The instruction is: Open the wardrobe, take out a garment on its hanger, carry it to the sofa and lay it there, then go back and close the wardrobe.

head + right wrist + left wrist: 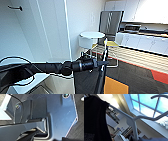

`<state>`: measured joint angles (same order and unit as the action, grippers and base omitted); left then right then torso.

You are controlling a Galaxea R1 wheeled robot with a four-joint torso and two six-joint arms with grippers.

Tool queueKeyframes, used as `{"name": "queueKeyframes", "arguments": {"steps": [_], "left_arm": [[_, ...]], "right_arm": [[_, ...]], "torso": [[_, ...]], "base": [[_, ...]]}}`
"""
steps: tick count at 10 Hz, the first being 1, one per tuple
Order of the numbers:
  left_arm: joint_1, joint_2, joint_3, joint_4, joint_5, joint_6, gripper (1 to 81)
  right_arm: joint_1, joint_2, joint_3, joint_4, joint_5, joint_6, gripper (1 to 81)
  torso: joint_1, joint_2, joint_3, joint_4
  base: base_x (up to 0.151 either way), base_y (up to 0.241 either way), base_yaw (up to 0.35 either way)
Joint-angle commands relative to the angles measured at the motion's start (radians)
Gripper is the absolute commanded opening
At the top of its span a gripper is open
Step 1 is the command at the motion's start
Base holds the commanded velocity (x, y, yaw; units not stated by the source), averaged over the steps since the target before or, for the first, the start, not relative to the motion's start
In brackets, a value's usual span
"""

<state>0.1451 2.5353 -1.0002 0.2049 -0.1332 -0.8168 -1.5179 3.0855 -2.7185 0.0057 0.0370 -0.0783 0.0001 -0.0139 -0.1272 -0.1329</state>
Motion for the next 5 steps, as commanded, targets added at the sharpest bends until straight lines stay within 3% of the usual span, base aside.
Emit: {"name": "queueKeyframes", "arguments": {"steps": [1, 5], "left_arm": [[-0.169, 0.01, 0.025, 0.034, -0.051, 0.013, 1.0], [-0.169, 0.01, 0.026, 0.034, -0.051, 0.013, 1.0]], "right_arm": [[0.032, 0.009, 0.005, 0.002, -0.058, -0.005, 81.1], [0.034, 0.009, 0.008, 0.003, -0.058, -0.005, 81.1]], "torso": [[0.0, 0.0, 0.0, 0.0], [0.0, 0.0, 0.0, 0.0]], "base": [[0.0, 0.0, -0.138], [0.0, 0.0, -0.155]]}}
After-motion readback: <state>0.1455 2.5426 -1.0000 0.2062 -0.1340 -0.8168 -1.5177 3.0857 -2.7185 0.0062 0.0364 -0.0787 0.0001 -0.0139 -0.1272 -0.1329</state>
